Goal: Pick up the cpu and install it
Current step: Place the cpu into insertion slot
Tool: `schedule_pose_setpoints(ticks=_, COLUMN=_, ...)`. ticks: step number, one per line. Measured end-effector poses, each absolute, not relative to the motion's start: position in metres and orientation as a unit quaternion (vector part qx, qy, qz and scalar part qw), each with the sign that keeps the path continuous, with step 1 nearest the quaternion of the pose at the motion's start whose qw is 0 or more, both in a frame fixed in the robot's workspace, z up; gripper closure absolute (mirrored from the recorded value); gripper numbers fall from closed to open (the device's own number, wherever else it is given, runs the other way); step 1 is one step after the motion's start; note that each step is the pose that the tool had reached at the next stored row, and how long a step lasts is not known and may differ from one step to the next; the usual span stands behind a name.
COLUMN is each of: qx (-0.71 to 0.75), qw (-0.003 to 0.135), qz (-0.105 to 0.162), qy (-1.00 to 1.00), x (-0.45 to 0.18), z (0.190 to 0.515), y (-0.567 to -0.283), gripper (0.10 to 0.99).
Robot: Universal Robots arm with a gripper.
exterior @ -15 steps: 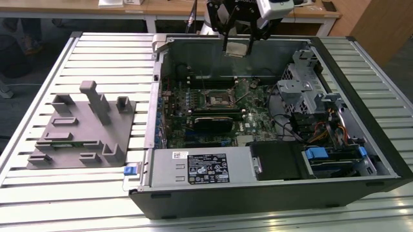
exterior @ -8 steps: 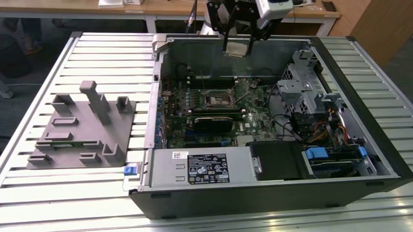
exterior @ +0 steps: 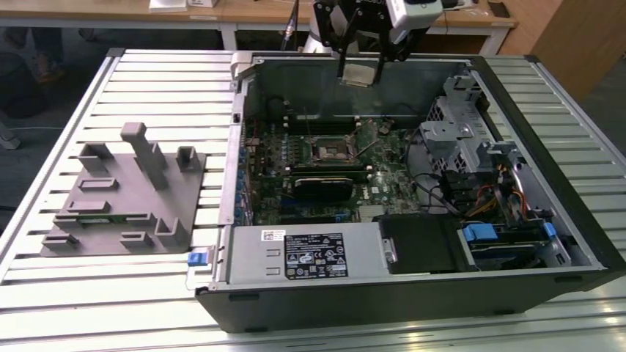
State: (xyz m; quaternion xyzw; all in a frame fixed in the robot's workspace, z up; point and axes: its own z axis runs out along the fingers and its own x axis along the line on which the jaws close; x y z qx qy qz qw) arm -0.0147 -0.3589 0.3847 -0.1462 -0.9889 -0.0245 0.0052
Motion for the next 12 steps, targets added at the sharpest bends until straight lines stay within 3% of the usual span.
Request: schedule_pose_setpoints(ticks=12, qx=-0.177, qw=0.004, qz=-0.025, qy=-0.984, x=-0.0147, z=0.3847, y=-0.3589, gripper=0.545)
